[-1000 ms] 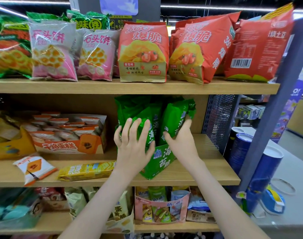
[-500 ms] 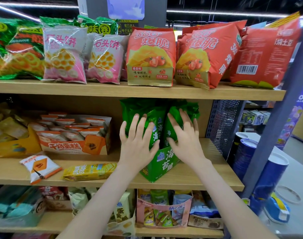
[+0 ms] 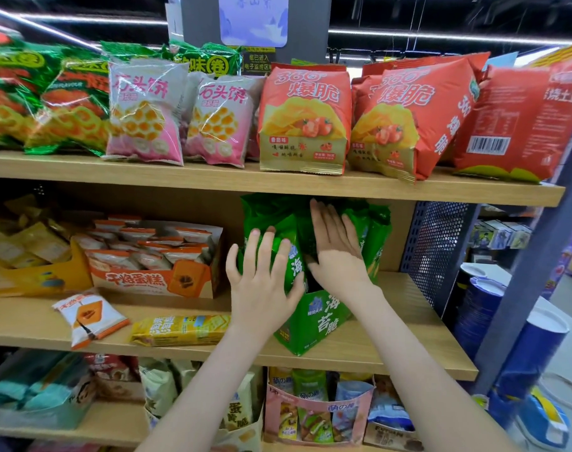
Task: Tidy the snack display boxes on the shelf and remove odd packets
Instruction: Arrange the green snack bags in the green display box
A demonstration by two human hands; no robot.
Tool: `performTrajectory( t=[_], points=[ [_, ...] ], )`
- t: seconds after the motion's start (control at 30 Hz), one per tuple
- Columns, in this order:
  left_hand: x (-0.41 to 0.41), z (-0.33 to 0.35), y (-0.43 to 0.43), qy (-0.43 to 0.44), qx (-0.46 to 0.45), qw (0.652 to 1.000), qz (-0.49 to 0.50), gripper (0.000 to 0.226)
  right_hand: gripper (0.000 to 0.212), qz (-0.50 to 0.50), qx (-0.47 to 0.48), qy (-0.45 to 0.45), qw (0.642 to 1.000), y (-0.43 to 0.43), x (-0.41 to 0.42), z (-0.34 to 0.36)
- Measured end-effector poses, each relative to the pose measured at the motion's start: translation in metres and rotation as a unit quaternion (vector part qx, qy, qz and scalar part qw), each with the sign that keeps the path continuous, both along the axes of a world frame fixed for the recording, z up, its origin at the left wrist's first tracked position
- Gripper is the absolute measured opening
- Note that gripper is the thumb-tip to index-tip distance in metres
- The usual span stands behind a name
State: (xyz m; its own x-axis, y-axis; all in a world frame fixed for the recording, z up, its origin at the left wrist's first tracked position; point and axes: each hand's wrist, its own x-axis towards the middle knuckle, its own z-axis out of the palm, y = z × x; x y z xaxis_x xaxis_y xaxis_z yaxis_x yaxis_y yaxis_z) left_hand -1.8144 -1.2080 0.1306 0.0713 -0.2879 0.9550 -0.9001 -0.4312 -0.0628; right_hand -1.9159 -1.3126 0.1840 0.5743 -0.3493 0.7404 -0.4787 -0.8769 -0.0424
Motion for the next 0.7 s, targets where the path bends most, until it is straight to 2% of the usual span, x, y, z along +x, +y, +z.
performTrajectory(
  t=[0.17,0.3,0.47,0.57,0.7],
  points=[
    [0.006,-0.002,0.003,-0.001,0.005,1.000,0.001,0.054,0.067,-0.045,0.016,0.036,0.998,-0.016,0.009,0.006],
    [0.008,-0.003,0.002,-0.004,0.008,1.000,0.001,0.055,0.051,-0.043,0.041,0.008,0.998,-0.014,0.013,0.009],
    [0.009,-0.004,0.002,-0.003,0.006,1.000,-0.001,0.055,0.071,-0.073,0.058,0.014,0.996,-0.011,0.015,0.011],
    [0.010,-0.004,0.002,-0.001,0.006,1.000,-0.004,0.056,0.069,-0.097,0.056,0.052,0.992,-0.014,0.015,0.011],
    [0.010,-0.004,0.003,0.001,0.008,1.000,-0.006,0.056,0.073,-0.085,0.082,0.040,0.992,-0.014,0.011,0.009]
  ],
)
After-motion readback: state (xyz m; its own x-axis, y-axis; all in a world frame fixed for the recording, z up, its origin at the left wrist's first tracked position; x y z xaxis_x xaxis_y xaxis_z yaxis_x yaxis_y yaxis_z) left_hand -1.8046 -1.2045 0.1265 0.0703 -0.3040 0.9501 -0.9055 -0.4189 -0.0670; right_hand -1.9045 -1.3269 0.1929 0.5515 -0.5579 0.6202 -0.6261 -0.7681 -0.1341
